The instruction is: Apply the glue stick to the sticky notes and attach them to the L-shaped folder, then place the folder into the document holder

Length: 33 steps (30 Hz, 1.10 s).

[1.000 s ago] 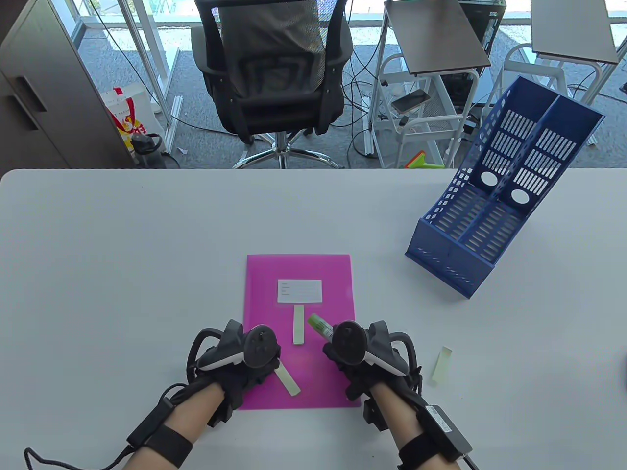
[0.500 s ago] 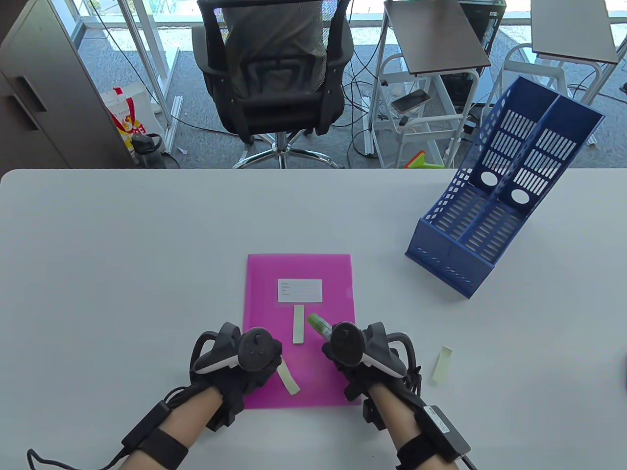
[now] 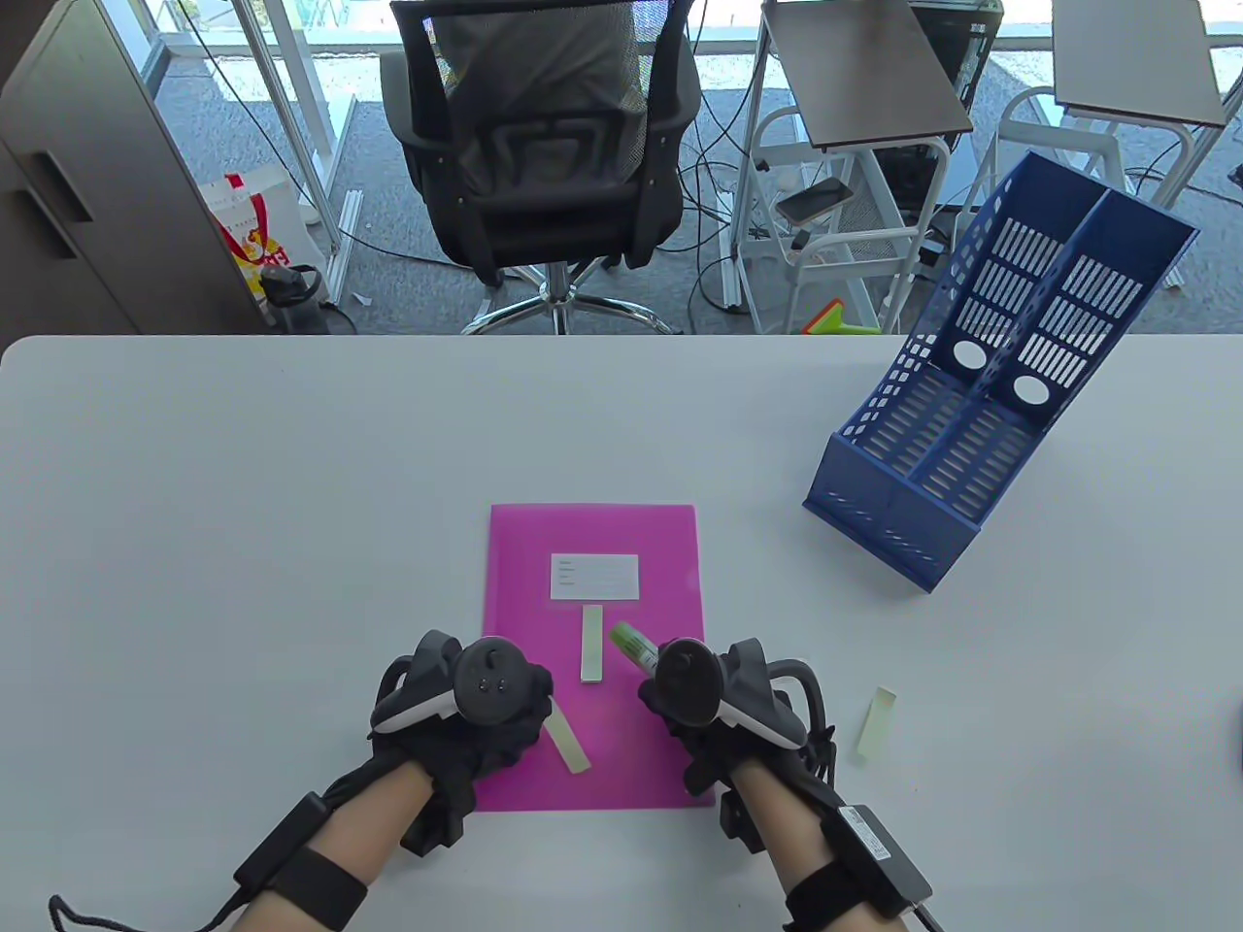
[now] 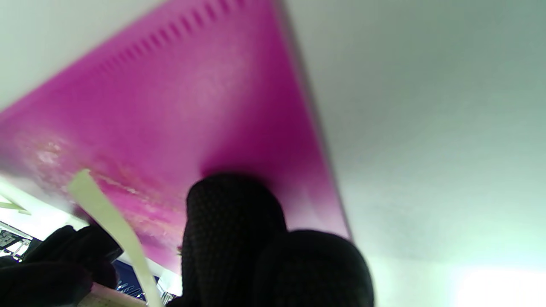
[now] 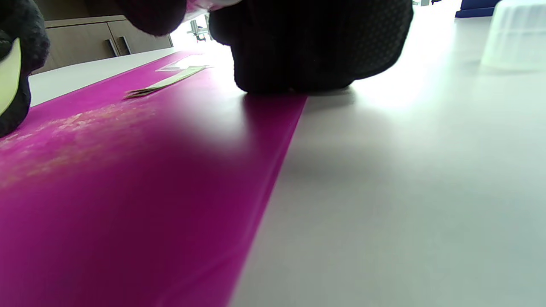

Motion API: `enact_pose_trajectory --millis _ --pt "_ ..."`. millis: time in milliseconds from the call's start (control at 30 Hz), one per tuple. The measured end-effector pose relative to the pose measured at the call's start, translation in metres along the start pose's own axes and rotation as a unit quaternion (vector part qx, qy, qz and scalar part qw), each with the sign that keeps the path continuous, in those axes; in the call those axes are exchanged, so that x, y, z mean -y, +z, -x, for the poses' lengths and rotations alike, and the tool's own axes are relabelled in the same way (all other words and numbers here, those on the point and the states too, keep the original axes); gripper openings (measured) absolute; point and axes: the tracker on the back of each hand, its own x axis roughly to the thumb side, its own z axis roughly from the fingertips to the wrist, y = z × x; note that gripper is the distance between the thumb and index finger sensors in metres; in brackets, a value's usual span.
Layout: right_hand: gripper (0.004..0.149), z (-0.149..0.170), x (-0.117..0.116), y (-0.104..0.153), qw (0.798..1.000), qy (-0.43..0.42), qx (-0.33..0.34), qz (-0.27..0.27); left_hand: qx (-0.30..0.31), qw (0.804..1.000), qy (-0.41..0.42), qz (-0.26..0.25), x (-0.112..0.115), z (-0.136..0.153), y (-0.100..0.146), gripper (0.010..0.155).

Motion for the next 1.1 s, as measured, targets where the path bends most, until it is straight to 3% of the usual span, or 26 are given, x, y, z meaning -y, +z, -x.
enact_pose_trajectory --millis 100,200,267,367,500,600,800,1100 --pt "0.053 0.002 0.001 -0.001 1.000 -0.013 -0.006 -0.001 -0.003 1.000 -0.014 -0.005 -0.015 -0.004 0.000 0.038" --pt "0.053 0.005 0.002 -0.003 0.999 -0.032 -0.011 -0.004 -0.026 0.995 -0.051 -0.078 -0.042 -0.013 -0.001 0.036" --pt "0.053 0.008 0.003 -0.004 0.999 -0.050 -0.014 -0.004 -0.051 0.991 -0.071 -0.104 -0.055 -0.020 -0.004 0.036" --pt "0.053 0.015 0.004 -0.006 0.996 -0.084 -0.022 -0.008 -0.105 0.985 -0.101 -0.087 -0.069 -0.028 -0.017 0.036" --pt "0.053 0.021 0.004 -0.005 0.993 -0.113 -0.023 -0.011 -0.165 0.968 -0.120 -0.143 -0.077 -0.036 -0.029 0.036" --pt "0.054 0.022 0.004 -0.006 0.993 -0.118 -0.022 -0.012 -0.187 0.958 -0.125 -0.176 -0.078 -0.040 -0.035 0.036" --pt "0.053 0.020 0.003 -0.006 0.994 -0.109 -0.019 -0.010 -0.199 0.954 -0.152 -0.166 -0.064 -0.042 -0.046 0.036" --pt "0.053 0.020 0.003 -0.006 0.994 -0.108 -0.019 -0.008 -0.171 0.955 -0.171 -0.174 -0.050 -0.041 -0.041 0.036"
